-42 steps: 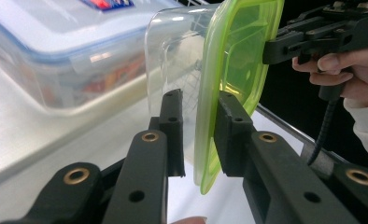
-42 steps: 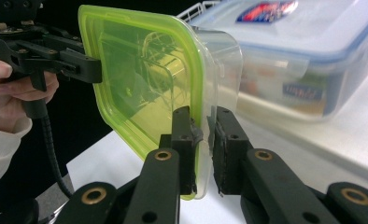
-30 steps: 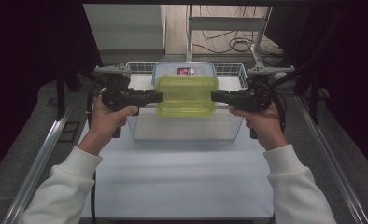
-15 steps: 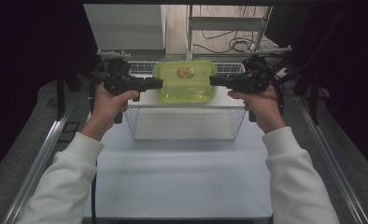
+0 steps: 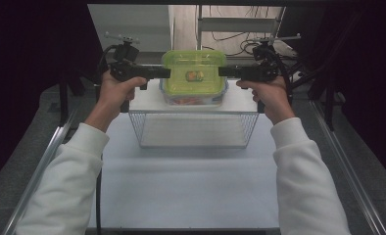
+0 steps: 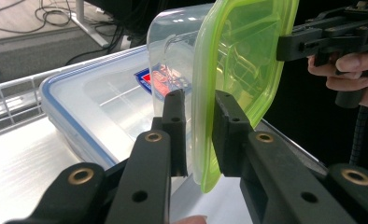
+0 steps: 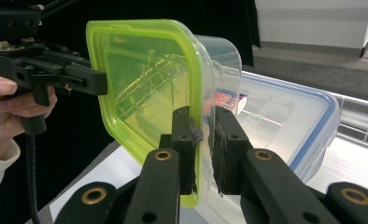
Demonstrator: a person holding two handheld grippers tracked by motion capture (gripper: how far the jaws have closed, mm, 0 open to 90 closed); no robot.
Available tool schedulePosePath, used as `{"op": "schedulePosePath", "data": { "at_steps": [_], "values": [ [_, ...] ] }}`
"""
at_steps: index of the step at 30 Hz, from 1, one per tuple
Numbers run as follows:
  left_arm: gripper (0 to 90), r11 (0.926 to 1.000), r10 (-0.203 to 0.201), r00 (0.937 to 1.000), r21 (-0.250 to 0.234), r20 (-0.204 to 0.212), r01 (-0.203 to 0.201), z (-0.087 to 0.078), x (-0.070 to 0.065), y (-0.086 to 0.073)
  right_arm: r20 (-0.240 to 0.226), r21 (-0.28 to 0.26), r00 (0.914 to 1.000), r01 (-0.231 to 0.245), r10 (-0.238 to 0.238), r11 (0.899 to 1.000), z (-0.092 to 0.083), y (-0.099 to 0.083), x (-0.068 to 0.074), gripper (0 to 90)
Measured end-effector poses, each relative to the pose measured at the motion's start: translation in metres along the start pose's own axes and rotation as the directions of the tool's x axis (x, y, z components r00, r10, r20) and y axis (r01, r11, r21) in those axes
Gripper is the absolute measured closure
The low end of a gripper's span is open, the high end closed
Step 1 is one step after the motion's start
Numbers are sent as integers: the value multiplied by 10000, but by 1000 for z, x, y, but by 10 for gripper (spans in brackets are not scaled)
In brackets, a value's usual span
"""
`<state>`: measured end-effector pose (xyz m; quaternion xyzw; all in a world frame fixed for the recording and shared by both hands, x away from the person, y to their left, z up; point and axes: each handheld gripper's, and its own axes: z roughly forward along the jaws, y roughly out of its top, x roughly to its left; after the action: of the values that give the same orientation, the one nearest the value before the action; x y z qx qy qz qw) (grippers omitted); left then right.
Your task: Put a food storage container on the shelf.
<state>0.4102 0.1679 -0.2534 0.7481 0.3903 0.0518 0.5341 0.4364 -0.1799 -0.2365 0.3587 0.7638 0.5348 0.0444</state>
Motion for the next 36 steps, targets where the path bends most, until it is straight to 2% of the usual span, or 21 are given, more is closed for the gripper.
{"op": "schedulePosePath", "data": {
  "at_steps": [4,5,10,13,19,26,29,33,36],
  "values": [
    [767,9994,-163,9998,294,-59,165,8,8,0,56,182,9996,-282,281,9994,8,0,-7,799],
    [763,9993,-304,9995,229,59,303,9,10,0,97,184,9994,-345,344,9992,9,0,-9,799],
    [755,9991,-391,9992,135,52,391,13,14,4,36,67,9979,-643,643,9979,12,1,-16,790],
    [732,9982,-593,9982,35,57,592,16,15,6,11,-49,9966,-824,824,9966,14,3,-20,783],
    [680,9952,-974,9948,22,-301,975,24,18,9,276,-189,9939,-1059,1064,9942,22,5,-24,755],
    [642,9883,-1521,9881,-140,-203,1519,32,26,10,533,-403,9871,-1490,1510,9880,30,5,-33,679],
    [606,9878,-1554,9875,-102,-259,1551,34,29,9,680,-502,9806,-1808,1840,9822,35,4,-40,644],
    [577,9865,-1630,9862,-215,-291,1625,35,29,8,567,-660,9787,-1933,1971,9789,38,4,-45,616],
    [484,9845,-1725,9839,-414,-465,1707,35,29,8,704,-722,9761,-2006,2056,9770,40,3,-47,559]
  ]
}}
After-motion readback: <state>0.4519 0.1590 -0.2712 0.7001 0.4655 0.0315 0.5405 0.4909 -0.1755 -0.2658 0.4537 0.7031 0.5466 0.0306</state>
